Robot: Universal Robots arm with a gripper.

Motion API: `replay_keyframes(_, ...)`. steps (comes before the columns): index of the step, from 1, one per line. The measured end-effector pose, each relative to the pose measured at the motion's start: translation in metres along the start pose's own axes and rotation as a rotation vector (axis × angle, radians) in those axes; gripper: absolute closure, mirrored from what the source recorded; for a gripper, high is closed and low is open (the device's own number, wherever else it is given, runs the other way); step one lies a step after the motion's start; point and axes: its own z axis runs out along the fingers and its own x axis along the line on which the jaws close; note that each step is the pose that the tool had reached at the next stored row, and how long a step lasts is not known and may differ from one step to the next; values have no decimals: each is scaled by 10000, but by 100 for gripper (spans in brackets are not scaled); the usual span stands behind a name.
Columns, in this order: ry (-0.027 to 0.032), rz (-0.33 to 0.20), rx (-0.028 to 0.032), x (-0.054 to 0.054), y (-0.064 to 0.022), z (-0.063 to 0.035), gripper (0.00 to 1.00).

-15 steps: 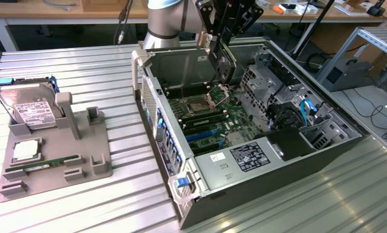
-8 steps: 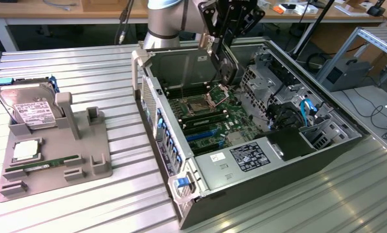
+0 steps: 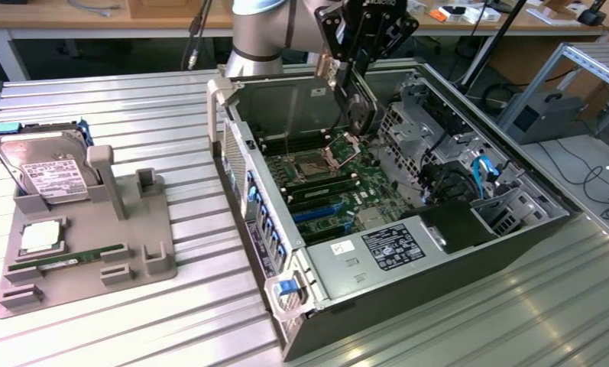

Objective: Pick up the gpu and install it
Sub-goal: 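Pick up the gpu and move the gpu toward the slot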

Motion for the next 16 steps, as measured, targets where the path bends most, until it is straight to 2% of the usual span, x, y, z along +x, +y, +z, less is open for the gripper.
replay_keyframes(16, -1, 0, -1, -82, 1, 66, 73)
